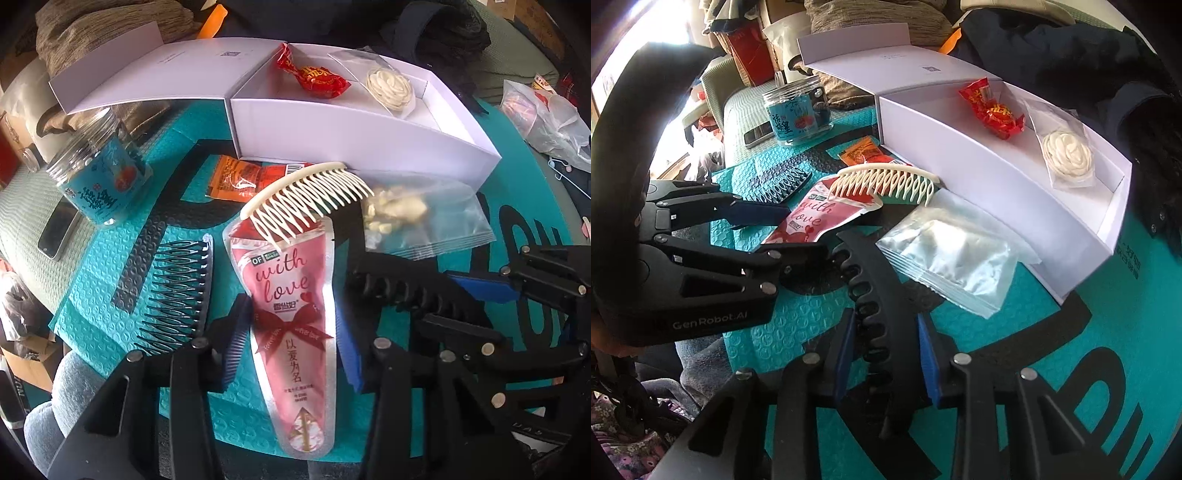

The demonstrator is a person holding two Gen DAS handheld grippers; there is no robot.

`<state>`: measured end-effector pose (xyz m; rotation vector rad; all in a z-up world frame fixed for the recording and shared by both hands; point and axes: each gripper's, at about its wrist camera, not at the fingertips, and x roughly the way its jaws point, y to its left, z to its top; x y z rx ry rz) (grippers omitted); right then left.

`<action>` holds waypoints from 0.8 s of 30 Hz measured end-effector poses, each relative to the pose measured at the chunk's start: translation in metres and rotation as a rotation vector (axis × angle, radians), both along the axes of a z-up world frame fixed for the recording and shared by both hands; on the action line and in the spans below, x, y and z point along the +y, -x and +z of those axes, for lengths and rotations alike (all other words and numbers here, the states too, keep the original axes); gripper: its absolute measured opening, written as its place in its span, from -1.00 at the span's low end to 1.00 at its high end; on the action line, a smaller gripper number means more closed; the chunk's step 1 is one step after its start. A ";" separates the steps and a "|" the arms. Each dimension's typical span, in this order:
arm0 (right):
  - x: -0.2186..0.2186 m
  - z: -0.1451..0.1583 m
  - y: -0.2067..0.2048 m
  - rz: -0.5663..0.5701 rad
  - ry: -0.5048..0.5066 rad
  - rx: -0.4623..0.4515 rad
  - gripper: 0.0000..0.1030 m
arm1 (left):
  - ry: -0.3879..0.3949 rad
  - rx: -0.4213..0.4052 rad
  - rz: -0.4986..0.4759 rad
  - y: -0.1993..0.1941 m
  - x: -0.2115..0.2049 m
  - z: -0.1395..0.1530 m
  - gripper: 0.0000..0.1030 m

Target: Organize objects

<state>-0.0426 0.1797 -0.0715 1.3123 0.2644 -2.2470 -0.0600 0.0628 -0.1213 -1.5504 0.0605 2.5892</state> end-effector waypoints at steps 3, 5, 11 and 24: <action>0.003 0.001 0.001 -0.020 0.041 -0.026 -0.42 | -0.012 0.000 0.010 0.002 -0.002 0.002 -0.37; 0.004 0.002 0.002 -0.033 0.056 -0.036 -0.43 | -0.038 -0.013 0.011 0.002 -0.005 0.003 -0.38; 0.008 0.002 0.000 -0.068 0.086 -0.062 -0.43 | -0.096 -0.028 0.024 -0.003 -0.012 0.005 -0.44; 0.004 0.015 -0.007 -0.066 0.114 -0.042 -0.43 | -0.138 0.011 0.074 -0.024 -0.032 0.032 -0.44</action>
